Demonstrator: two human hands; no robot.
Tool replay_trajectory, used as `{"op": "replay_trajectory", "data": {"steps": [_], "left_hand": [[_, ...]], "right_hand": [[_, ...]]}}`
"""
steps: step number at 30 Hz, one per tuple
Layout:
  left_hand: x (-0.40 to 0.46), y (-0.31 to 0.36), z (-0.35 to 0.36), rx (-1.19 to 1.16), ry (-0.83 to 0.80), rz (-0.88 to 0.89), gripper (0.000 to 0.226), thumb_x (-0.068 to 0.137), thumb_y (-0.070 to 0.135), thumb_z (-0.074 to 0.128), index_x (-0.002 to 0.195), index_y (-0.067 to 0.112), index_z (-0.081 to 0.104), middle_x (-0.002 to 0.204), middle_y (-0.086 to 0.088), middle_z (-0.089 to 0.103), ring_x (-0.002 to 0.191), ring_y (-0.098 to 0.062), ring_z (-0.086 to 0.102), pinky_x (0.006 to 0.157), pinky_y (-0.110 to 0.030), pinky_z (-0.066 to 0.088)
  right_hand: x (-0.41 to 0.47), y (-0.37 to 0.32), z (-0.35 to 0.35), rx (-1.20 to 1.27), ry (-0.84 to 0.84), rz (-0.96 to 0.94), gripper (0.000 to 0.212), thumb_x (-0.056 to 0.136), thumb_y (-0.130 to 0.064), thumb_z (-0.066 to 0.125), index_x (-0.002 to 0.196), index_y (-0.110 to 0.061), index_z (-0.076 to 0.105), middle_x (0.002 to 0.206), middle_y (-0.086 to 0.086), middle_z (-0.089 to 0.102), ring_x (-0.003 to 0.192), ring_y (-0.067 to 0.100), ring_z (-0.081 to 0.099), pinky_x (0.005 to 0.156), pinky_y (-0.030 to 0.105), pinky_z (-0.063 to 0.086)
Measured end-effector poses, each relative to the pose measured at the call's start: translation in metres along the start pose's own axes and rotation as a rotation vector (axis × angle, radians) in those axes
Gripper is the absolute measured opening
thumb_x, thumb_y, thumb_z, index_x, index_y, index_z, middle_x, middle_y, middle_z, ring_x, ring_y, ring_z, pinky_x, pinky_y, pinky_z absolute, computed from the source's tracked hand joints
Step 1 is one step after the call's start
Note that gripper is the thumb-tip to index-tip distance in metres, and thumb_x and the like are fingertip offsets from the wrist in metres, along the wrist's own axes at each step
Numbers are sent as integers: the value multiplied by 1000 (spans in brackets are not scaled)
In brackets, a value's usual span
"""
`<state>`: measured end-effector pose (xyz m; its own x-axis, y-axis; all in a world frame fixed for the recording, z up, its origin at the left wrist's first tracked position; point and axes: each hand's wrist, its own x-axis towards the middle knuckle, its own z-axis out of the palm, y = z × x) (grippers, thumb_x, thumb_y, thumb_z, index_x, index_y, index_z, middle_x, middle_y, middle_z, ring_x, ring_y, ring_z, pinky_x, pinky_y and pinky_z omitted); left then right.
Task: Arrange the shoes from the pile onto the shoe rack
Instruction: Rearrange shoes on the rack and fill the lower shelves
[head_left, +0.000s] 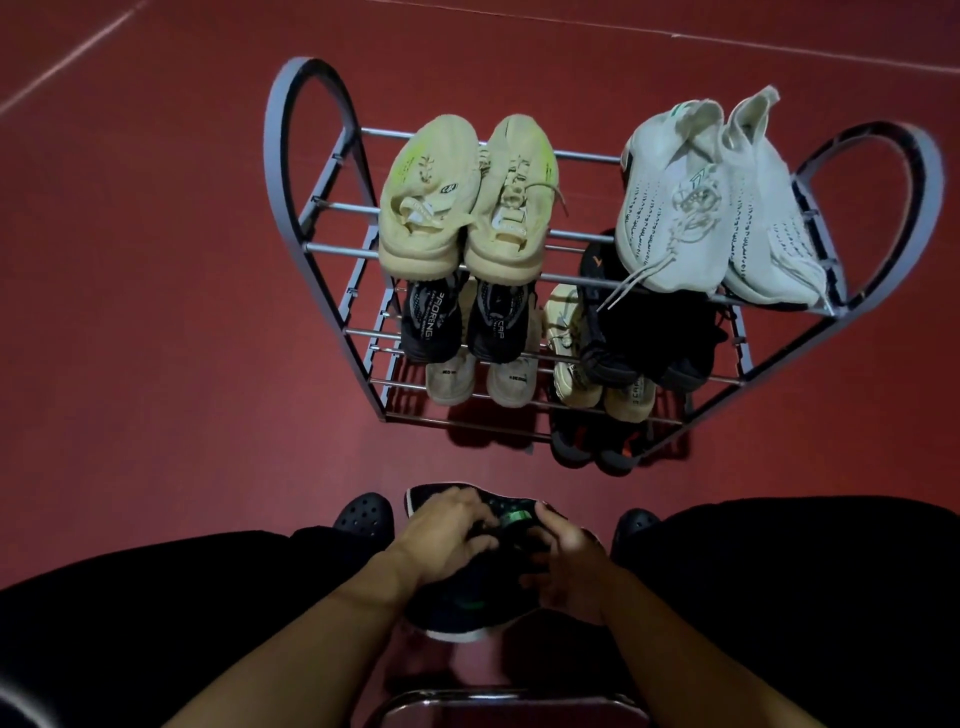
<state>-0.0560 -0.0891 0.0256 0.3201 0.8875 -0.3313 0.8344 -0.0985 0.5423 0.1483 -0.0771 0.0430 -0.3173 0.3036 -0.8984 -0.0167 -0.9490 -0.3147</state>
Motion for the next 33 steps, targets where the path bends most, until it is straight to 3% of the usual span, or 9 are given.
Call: {"op": "replay_trajectory", "data": {"steps": [6, 11, 17, 19, 22, 25, 28, 31, 33], "left_hand": [[-5, -21, 2, -212, 376, -336, 43, 95, 42, 60, 135, 25, 58, 123, 5, 55, 118, -15, 48, 105, -31, 39], [11, -35, 10, -613, 319, -675, 50, 93, 46, 63, 132, 15, 59, 128, -2, 60, 118, -22, 58, 106, -38, 45], [48, -35, 56, -1007, 186, -932, 24, 94, 33, 67, 86, 15, 53, 78, -9, 58, 77, -38, 65, 73, -46, 50], [60, -35, 64, -1113, 213, -938, 32, 97, 22, 65, 70, 14, 50, 65, -6, 54, 57, -25, 53, 63, -37, 43], [72, -40, 69, -1194, 132, -947, 41, 97, 40, 59, 69, 11, 54, 50, -5, 53, 43, -19, 46, 48, -29, 38], [81, -41, 67, -1395, 128, -972, 34, 96, 43, 57, 83, 15, 72, 68, -5, 73, 70, -26, 66, 70, -41, 56], [91, -52, 64, -1534, 84, -936, 26, 93, 37, 58, 108, 23, 73, 105, -1, 77, 105, -21, 68, 101, -45, 52], [103, -75, 67, -1612, 206, -926, 31, 98, 37, 57, 119, 17, 69, 114, -4, 75, 111, -22, 68, 100, -51, 53], [109, -87, 71, -1649, 251, -941, 34, 101, 37, 53, 123, 15, 66, 116, -7, 74, 110, -25, 70, 100, -54, 52]], "right_hand": [[15, -3, 11, 272, 43, -35, 57, 92, -64, 43, 119, -17, 60, 100, 13, 65, 54, 24, 59, 37, 20, 33], [44, -9, 25, 537, 24, -123, 32, 93, -45, 50, 105, -18, 60, 85, 5, 65, 54, 16, 57, 40, 18, 24], [94, -19, 43, 698, 0, -162, 8, 75, -15, 60, 81, -10, 57, 72, 5, 58, 46, 11, 54, 35, 17, 32], [109, -25, 45, 728, 3, -152, 8, 73, -13, 61, 78, -9, 57, 67, 7, 58, 44, 12, 52, 35, 18, 34], [129, -35, 45, 761, -29, -156, 12, 68, -11, 65, 79, -9, 61, 70, 8, 61, 59, 17, 56, 37, 20, 39], [153, -44, 47, 771, -65, -188, 16, 76, -7, 64, 90, -13, 60, 82, 4, 62, 64, 15, 62, 47, 24, 44], [170, -58, 50, 708, -112, -222, 27, 81, -4, 61, 105, -17, 57, 104, 0, 63, 81, 14, 67, 43, 22, 40], [194, -69, 36, 437, -171, -247, 46, 89, 10, 48, 132, -6, 40, 139, -2, 55, 108, 11, 66, 54, 19, 46], [206, -72, 22, 351, -155, -203, 44, 96, 2, 41, 136, -13, 34, 139, 4, 55, 108, 17, 68, 60, 22, 51]]}}
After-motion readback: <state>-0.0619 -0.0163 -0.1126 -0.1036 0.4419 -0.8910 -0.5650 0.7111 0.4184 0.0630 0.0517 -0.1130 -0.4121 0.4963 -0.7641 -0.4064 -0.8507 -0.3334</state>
